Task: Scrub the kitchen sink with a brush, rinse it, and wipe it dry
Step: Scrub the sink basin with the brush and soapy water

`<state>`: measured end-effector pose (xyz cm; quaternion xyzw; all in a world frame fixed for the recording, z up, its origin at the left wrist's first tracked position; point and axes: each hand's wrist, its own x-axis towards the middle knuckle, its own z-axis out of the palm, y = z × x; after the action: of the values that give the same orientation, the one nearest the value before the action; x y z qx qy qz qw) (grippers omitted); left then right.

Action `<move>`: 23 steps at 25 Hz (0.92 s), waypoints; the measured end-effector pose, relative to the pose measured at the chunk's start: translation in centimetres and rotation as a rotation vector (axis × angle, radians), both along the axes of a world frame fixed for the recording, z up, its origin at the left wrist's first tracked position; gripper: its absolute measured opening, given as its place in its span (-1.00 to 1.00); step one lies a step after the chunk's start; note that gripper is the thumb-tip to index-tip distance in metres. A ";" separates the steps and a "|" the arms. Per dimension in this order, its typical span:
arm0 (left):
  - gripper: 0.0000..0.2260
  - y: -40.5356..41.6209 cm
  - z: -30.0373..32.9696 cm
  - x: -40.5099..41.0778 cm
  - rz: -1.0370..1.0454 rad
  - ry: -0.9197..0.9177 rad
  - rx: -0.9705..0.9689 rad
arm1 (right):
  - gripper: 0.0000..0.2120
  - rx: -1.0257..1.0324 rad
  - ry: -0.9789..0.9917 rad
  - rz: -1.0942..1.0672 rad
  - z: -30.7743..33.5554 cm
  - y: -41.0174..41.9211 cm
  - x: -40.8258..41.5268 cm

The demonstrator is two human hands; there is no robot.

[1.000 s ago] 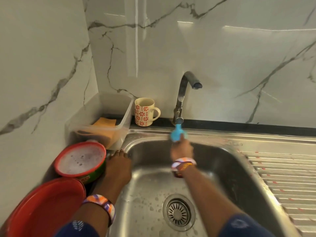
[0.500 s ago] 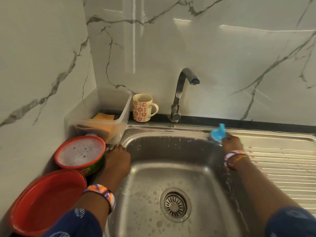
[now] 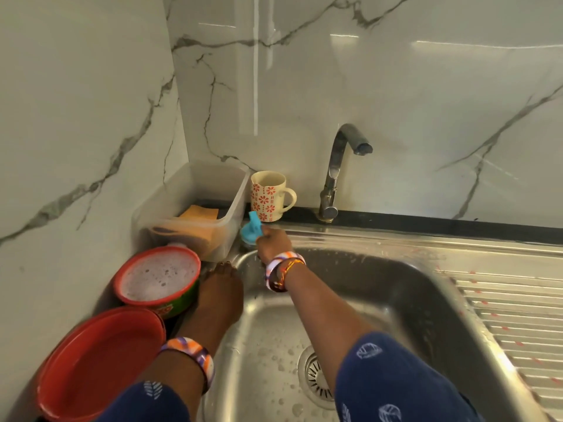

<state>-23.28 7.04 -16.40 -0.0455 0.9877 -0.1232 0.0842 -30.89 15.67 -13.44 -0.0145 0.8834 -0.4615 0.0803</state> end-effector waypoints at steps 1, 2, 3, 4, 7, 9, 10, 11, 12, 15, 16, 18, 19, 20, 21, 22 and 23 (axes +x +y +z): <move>-0.53 0.1 -0.2 -0.2 0.000 -0.007 -0.023 | -0.61 0.016 -0.018 0.047 0.3 0.4 -0.8; -0.52 0.1 -0.4 -0.3 0.000 -0.003 -0.038 | -0.61 0.022 -0.028 0.063 0.4 1.6 -1.6; -0.51 0.2 -0.4 -0.4 -0.004 0.012 -0.041 | -0.62 0.041 -0.033 0.046 0.6 3.5 -1.9; -0.50 0.1 -0.3 -0.4 -0.010 0.024 -0.034 | -0.64 0.078 -0.023 0.004 0.6 5.8 -2.1; -0.48 0.0 0.1 -0.3 -0.034 0.014 -0.015 | -0.64 0.235 0.071 -0.240 0.4 14.2 -0.7; -0.48 0.1 0.3 -0.4 -0.032 0.010 0.000 | -0.64 0.309 0.099 -0.434 1.2 18.8 0.9; -0.47 0.1 0.4 -0.4 -0.029 0.005 0.003 | -0.64 0.331 0.086 -0.502 1.7 20.0 1.2; -0.47 0.1 0.4 -0.4 -0.028 -0.001 0.003 | -0.65 0.343 0.071 -0.544 1.9 20.2 1.2; -0.46 0.2 0.4 -0.3 -0.027 -0.010 -0.001 | -0.66 0.341 0.060 -0.548 1.9 19.4 1.2; -0.46 0.3 0.0 -0.2 -0.015 -0.001 -0.010 | -0.66 0.207 0.104 -0.404 0.7 12.7 1.4; -0.47 0.3 -0.1 -0.2 -0.011 0.001 -0.004 | -0.66 0.143 0.113 -0.323 0.1 9.7 1.5; -0.50 0.2 -0.3 -0.3 0.002 0.021 0.013 | -0.64 0.066 0.085 -0.155 0.3 4.0 1.4; -0.51 0.1 -0.3 -0.3 0.005 0.028 0.018 | -0.63 0.048 0.055 -0.089 0.9 1.7 1.3; -0.52 0.1 -0.3 -0.2 0.001 0.029 0.015 | -0.62 0.040 0.023 -0.033 1.5 0.1 0.9; -0.52 0.0 -0.1 -0.3 -0.010 0.023 0.010 | -0.62 0.054 -0.007 0.014 2.0 -0.7 0.1; -0.52 0.0 0.0 -0.3 -0.019 0.016 0.009 | -0.62 0.085 -0.025 0.050 2.3 -0.6 -0.6; -0.52 -0.1 0.1 -0.3 -0.024 0.013 0.010 | -0.63 0.117 -0.033 0.073 2.2 0.4 -1.3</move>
<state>-23.57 6.97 -16.34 -0.0341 0.9894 -0.1189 0.0765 -32.20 16.08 -11.20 -0.0345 0.9063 -0.4060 0.1123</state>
